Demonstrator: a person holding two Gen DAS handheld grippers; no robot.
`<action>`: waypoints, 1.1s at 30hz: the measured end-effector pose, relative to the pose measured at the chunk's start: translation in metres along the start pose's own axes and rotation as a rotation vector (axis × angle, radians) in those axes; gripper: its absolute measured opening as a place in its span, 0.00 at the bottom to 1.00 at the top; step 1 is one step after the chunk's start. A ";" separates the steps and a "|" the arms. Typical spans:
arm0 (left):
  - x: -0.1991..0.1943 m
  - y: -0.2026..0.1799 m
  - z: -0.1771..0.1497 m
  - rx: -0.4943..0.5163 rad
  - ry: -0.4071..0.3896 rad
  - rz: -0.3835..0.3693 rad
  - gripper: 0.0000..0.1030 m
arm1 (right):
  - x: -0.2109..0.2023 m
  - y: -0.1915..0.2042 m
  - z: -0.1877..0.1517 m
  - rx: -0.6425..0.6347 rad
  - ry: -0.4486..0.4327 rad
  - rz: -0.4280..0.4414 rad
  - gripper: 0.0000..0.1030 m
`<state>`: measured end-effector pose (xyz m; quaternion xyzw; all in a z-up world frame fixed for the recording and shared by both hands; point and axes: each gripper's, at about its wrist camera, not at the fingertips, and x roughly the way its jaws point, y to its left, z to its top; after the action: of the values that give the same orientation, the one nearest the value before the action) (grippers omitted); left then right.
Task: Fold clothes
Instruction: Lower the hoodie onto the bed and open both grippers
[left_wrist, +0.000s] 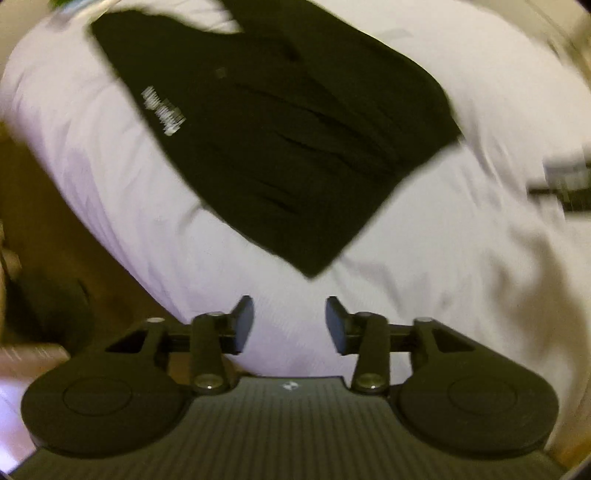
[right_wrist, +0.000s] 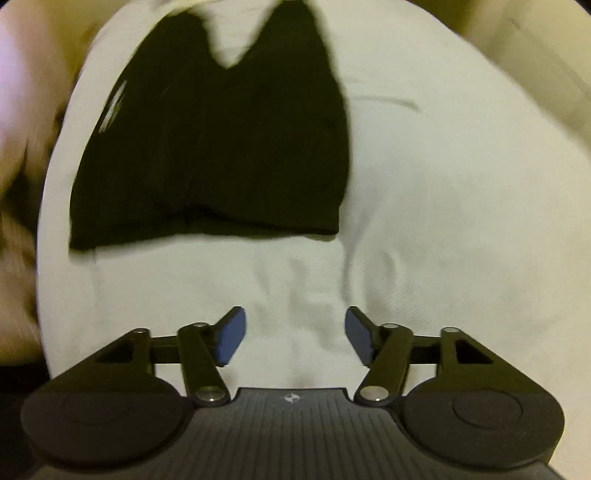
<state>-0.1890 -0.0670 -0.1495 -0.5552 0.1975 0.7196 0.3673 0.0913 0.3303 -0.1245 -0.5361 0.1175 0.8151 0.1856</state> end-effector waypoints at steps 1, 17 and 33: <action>0.007 0.005 0.005 -0.057 -0.004 -0.018 0.44 | 0.009 -0.014 0.001 0.100 -0.010 0.032 0.66; 0.110 0.075 0.011 -0.813 -0.038 -0.309 0.60 | 0.172 -0.088 -0.007 1.227 -0.193 0.468 0.71; 0.008 -0.006 -0.001 -0.421 -0.182 -0.333 0.01 | 0.049 -0.087 0.026 0.902 -0.353 0.417 0.08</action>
<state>-0.1844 -0.0612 -0.1566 -0.5772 -0.0841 0.7214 0.3733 0.0896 0.4278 -0.1584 -0.2226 0.5277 0.7811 0.2486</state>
